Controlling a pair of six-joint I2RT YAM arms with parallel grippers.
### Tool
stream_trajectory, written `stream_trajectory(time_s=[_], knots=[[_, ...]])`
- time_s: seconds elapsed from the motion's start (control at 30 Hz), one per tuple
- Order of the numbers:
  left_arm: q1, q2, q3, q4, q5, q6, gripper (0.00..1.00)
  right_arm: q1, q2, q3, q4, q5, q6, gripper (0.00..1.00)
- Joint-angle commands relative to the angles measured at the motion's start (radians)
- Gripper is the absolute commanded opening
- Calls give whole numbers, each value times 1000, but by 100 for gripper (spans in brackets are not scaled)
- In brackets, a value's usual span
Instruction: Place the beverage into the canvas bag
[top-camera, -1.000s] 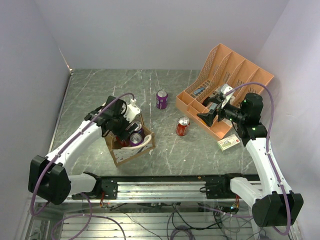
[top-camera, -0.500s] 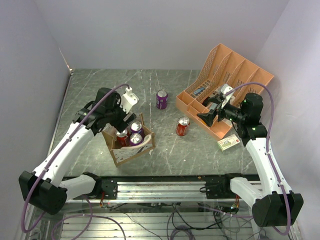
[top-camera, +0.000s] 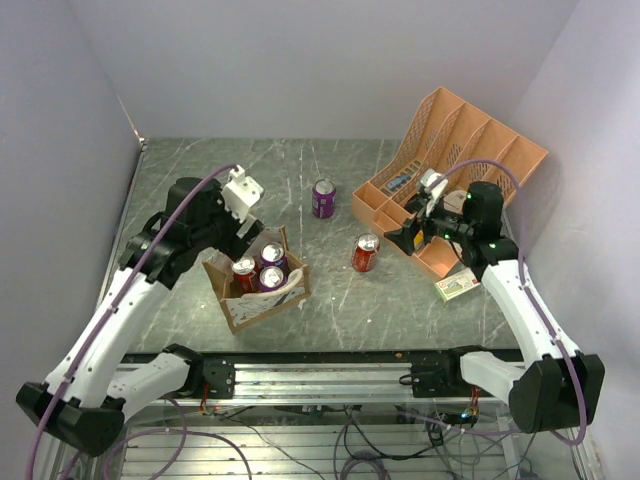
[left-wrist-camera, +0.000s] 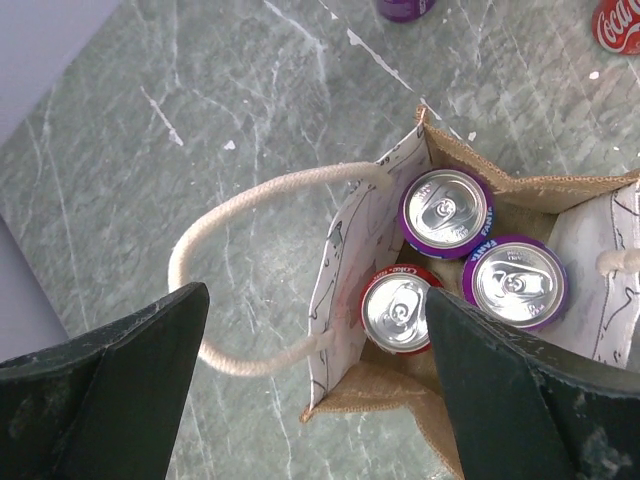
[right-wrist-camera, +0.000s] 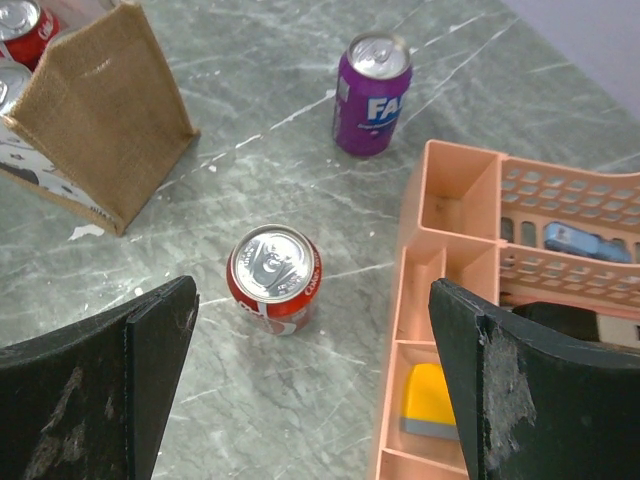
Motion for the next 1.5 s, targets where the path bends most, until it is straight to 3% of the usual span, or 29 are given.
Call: stream_trajectory(time_s=[0.0,0.43,0.73,1.0,1.13,1.3,1.47], knots=[[15,-84,-22,-1,-42,-8,100,70,48,8,-15,88,-49,100],[41,-148,-46,-91,-192,-78,100,265,243,13,-12,289,-106,100],[162,-84,-7,-103,-140,-145,100,306,308,22,1,391,-100,100],[175,-14,0,-110,-147,-157,99,330,368,45,-16,358,-103,97],[176,57,29,-126,-130,-159,100,345,398,60,-27,341,-104,90],[178,150,67,-118,-141,-128,99,355,410,69,-31,335,-102,71],[178,228,99,-91,-65,-74,84,355,398,67,-32,335,-107,51]])
